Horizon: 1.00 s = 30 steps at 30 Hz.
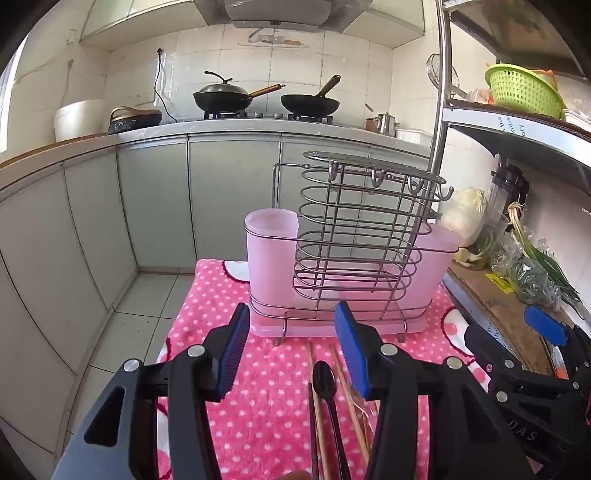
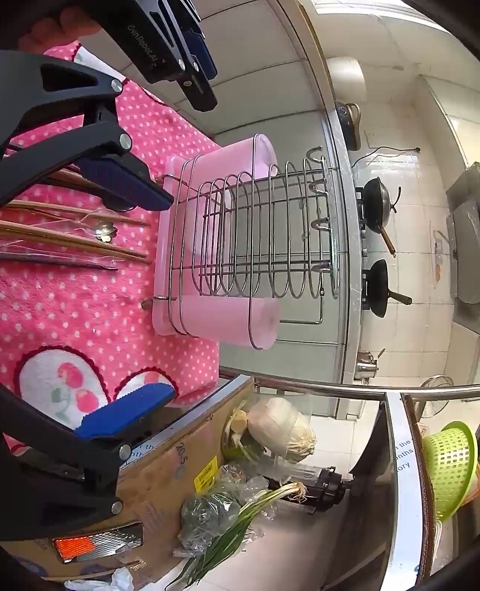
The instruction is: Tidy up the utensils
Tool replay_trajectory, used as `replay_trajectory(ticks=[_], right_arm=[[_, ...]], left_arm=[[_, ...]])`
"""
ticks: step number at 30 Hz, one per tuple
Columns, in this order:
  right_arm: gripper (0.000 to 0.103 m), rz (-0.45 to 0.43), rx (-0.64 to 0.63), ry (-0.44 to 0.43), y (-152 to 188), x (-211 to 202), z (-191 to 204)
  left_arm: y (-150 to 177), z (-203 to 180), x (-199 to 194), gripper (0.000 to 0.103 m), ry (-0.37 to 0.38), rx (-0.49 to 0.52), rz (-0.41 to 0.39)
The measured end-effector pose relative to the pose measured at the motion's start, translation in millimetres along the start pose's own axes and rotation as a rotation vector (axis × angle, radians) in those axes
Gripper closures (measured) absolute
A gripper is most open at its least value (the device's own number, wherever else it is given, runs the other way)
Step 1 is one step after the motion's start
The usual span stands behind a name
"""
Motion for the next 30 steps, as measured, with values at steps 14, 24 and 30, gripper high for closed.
replay_trajectory(ticks=[14, 24, 30], right_arm=[[0.008, -0.006, -0.001, -0.003, -0.5, -1.3, 0.8], [0.008, -0.012, -0.005, -0.006, -2.2, -2.6, 2.3], [0.008, -0.012, -0.003, -0.008, -2.8, -2.4, 2.3]], left_arm=[[-4.0, -1.4, -2.2, 0.055, -0.002, -0.003, -0.002], [-4.6, -2.2, -2.4, 0.055, -0.004, -0.003, -0.002], [-7.1, -0.4, -3.5, 0.055, -0.008, -0.002, -0.003]])
Point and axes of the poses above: each gripper's, at about its wrist camera, not at the fingertips, and x roughly the way its jaws point, z to its left, y to its underside, the point moved 5 cm from there along x, roughly the way its jaws point, and after that the axes turned 2 degrees about -z, right-handed, at the moved point
